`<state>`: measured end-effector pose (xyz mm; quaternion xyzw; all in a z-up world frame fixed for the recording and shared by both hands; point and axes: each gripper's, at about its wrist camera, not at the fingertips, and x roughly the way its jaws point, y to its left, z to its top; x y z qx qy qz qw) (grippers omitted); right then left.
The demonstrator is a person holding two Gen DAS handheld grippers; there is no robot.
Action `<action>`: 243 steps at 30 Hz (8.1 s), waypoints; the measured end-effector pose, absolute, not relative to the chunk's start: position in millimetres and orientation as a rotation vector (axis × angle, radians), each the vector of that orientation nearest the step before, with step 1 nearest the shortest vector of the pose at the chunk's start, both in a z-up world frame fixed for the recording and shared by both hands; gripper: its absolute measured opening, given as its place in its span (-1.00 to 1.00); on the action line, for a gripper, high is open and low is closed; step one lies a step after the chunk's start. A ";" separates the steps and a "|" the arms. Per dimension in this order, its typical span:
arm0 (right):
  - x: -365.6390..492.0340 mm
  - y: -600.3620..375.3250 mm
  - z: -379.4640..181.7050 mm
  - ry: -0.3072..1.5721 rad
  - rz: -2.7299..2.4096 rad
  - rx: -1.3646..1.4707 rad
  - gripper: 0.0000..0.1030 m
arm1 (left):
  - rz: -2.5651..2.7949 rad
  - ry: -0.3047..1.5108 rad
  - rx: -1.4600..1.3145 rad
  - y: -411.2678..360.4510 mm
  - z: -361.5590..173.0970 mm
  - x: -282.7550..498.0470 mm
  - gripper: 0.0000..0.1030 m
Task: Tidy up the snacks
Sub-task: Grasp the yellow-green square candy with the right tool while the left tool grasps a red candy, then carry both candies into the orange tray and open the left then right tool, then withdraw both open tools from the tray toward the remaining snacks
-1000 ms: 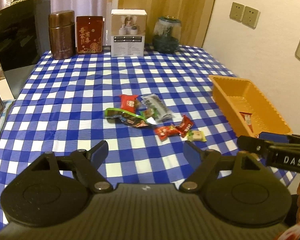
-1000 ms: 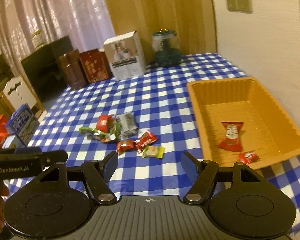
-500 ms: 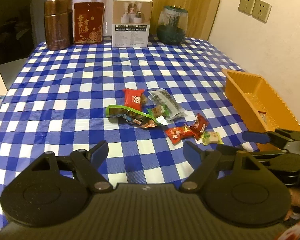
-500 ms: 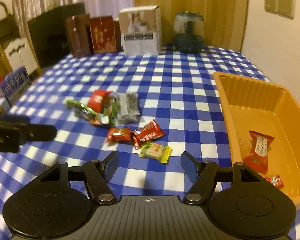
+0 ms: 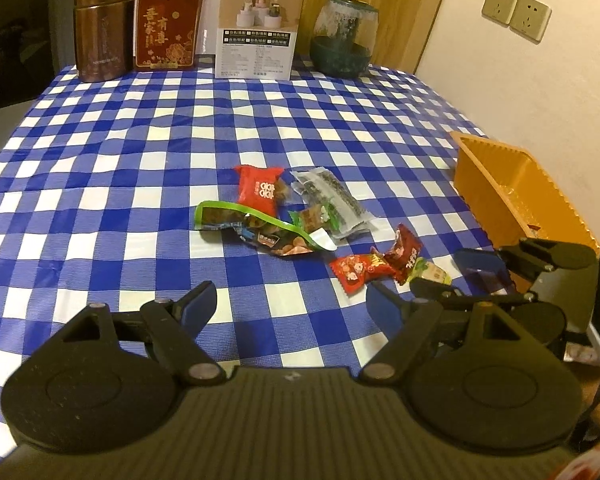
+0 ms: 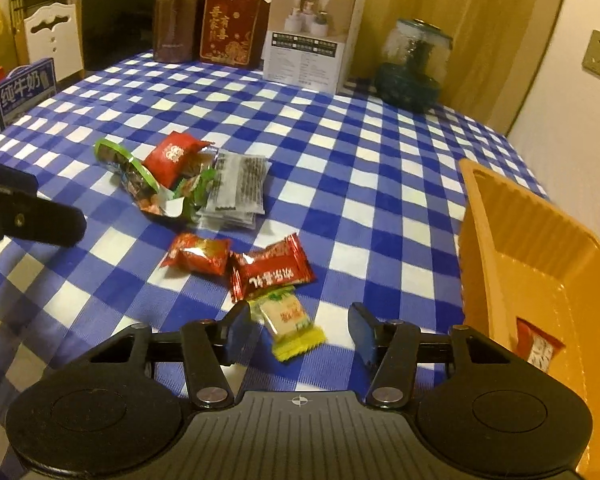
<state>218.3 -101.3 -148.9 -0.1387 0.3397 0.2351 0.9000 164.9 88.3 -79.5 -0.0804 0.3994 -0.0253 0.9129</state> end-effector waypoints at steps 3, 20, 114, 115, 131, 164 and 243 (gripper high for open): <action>224.5 -102.2 -148.2 0.714 0.506 -0.254 -0.09 | -0.066 0.827 -0.159 87.3 -82.4 167.9 0.55; 211.7 -128.0 -132.1 0.746 0.440 -0.019 -0.57 | -0.329 0.794 0.152 38.2 -102.0 198.0 0.28; 102.7 -263.1 -32.2 0.630 0.213 0.191 -0.58 | -0.236 0.817 -0.136 -57.8 1.4 120.0 -0.56; 104.4 -268.0 -32.1 0.630 0.206 0.192 -0.58 | -0.243 0.816 -0.138 -63.0 2.1 122.2 -0.56; 143.7 -322.3 -38.9 0.623 0.136 0.205 -0.58 | -0.325 0.815 -0.101 -130.6 -1.3 163.6 -0.56; 170.9 -333.0 -50.6 0.630 0.127 0.238 -0.57 | -0.259 0.806 -0.112 -119.4 -18.5 182.2 -0.38; 120.4 -179.5 -33.9 0.656 0.351 0.253 0.13 | 0.063 0.757 -0.265 83.5 -8.0 90.4 -0.31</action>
